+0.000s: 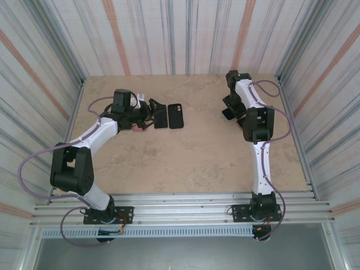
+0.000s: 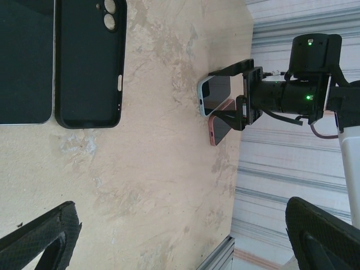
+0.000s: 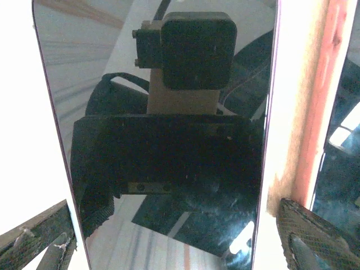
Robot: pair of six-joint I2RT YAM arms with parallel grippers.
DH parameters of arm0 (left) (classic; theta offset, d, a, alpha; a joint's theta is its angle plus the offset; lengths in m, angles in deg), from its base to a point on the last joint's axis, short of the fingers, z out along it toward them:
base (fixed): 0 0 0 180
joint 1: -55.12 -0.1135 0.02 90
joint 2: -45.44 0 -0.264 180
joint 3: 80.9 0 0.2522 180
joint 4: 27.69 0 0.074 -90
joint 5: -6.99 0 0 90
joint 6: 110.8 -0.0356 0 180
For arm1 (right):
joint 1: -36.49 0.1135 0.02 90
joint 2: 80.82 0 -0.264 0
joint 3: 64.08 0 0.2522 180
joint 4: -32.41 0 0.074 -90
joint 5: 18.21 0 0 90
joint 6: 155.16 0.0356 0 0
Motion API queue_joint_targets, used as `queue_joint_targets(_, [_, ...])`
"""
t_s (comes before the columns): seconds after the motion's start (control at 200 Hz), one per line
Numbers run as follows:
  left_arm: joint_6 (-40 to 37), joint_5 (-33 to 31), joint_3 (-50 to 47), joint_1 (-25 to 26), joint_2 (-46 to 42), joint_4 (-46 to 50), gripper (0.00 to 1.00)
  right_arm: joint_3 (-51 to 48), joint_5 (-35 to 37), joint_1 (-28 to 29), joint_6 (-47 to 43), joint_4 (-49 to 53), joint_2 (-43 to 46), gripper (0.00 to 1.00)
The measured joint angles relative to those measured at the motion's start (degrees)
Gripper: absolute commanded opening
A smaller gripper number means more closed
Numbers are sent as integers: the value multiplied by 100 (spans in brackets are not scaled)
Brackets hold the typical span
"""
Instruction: Take the phone out of the phone case
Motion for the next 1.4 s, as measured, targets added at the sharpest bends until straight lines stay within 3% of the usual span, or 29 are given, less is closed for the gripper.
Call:
queue_joint_targets(0.406, [0, 7, 0, -7, -2, -2, 98, 9, -37, -92, -15, 4, -7, 87])
queue_joint_targets(0.722, [0, 4, 0, -7, -2, -2, 98, 57, -105, -114, -138, 48, -26, 61])
queue_joint_targets(1.082, [0, 4, 2, -7, -2, -4, 97, 57, -170, -114, -758, -15, 2, 48])
queue_joint_targets(1.403, [-2, 4, 81, -7, -2, -7, 97, 17, -238, 122, -1274, -256, 232, 42])
